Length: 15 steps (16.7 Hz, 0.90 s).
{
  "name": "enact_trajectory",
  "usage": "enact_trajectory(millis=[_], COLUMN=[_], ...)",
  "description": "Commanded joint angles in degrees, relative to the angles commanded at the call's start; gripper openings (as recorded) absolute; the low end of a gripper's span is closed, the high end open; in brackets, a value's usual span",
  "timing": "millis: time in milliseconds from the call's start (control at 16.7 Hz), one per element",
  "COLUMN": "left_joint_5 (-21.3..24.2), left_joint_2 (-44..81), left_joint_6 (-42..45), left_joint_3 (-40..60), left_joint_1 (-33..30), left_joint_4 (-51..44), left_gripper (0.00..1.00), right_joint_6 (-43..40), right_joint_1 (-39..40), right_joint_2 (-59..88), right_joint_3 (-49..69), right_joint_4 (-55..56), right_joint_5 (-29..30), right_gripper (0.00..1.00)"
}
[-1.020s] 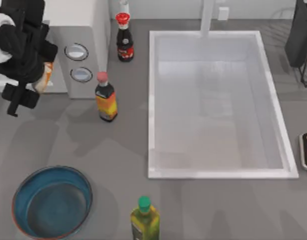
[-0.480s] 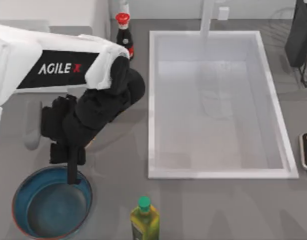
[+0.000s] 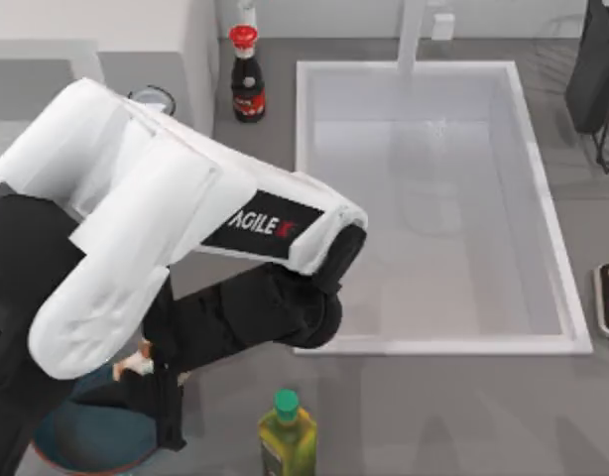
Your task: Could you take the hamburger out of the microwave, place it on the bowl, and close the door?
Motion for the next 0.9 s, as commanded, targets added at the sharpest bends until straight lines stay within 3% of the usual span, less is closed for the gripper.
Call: enact_trajectory(millis=[420, 900], left_joint_5=[-0.5, -2.5], left_joint_2=[1.5, 0.9], left_joint_6=[-2.7, -1.5], left_joint_3=[0.1, -4.0], left_joint_1=[-1.1, 1.1], left_joint_4=[-2.3, 3.8], left_gripper=[0.0, 0.0], right_joint_6=[0.0, 0.0], right_joint_1=[0.0, 0.0], right_joint_2=[0.0, 0.0], right_joint_3=[0.0, 0.0], right_joint_4=[0.0, 0.0], right_joint_5=[0.0, 0.0], right_gripper=[1.0, 1.0])
